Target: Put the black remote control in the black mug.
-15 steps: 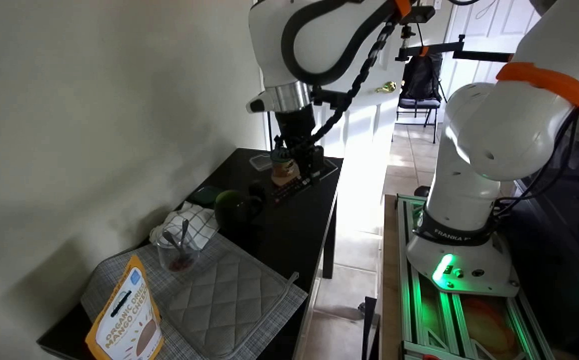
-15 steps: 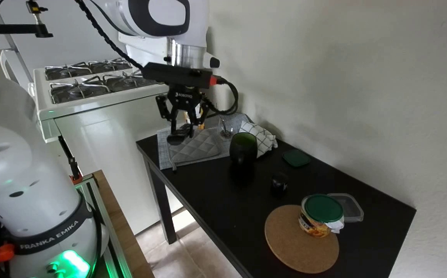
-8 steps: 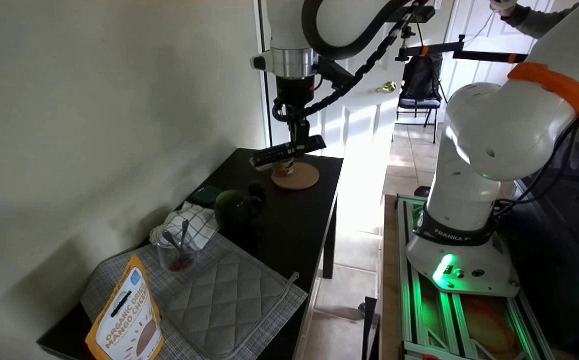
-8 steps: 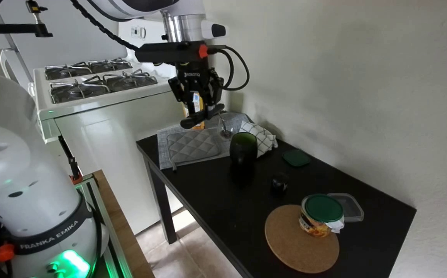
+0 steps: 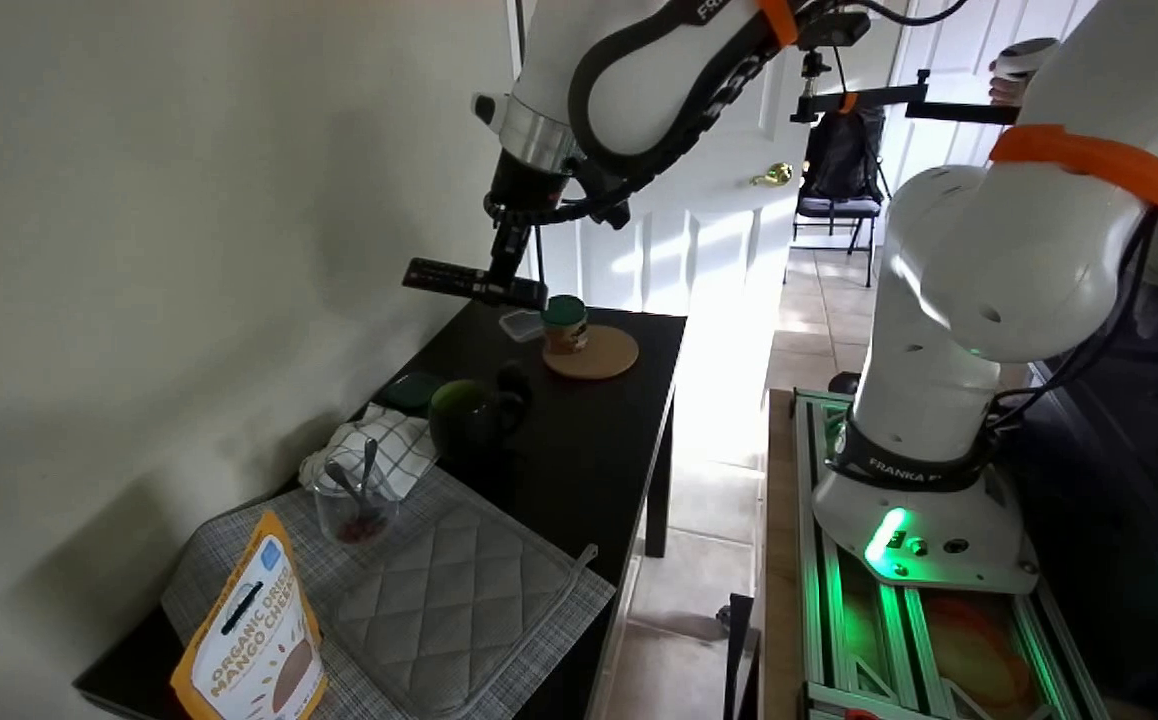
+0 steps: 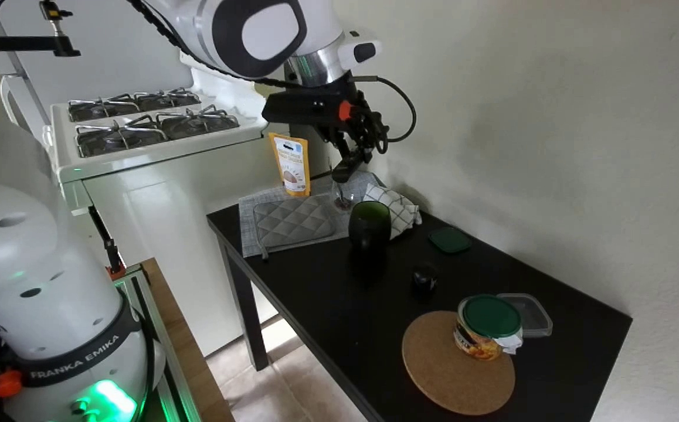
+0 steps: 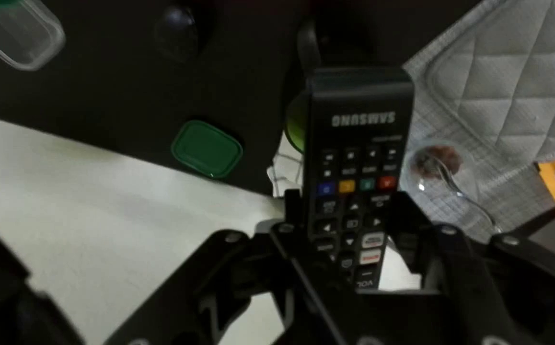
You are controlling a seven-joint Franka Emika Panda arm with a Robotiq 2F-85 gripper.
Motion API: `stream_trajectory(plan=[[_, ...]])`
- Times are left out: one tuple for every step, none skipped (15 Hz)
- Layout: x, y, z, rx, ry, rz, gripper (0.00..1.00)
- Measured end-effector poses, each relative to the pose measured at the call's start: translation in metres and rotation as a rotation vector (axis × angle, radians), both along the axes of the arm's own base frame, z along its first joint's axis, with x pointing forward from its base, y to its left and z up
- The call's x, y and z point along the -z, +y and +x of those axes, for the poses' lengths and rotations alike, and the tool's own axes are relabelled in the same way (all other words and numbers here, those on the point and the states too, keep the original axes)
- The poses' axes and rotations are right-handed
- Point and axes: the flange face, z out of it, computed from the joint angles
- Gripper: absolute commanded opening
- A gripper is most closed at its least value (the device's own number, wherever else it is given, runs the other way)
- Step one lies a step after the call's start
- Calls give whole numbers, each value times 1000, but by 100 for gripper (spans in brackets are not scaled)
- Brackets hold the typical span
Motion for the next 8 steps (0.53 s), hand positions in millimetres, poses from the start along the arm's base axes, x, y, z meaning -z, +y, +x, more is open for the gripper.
stream_trajectory(plan=[[6, 11, 7, -11, -43, 32, 23], [13, 23, 13, -26, -82, 62, 23], [22, 37, 18, -42, -117, 90, 23], [33, 50, 21, -53, -146, 106, 23], [44, 62, 22, -57, -165, 116, 23], [53, 74, 22, -58, -175, 123, 23], [60, 83, 21, -54, -181, 132, 23], [64, 90, 20, -46, -184, 143, 23]])
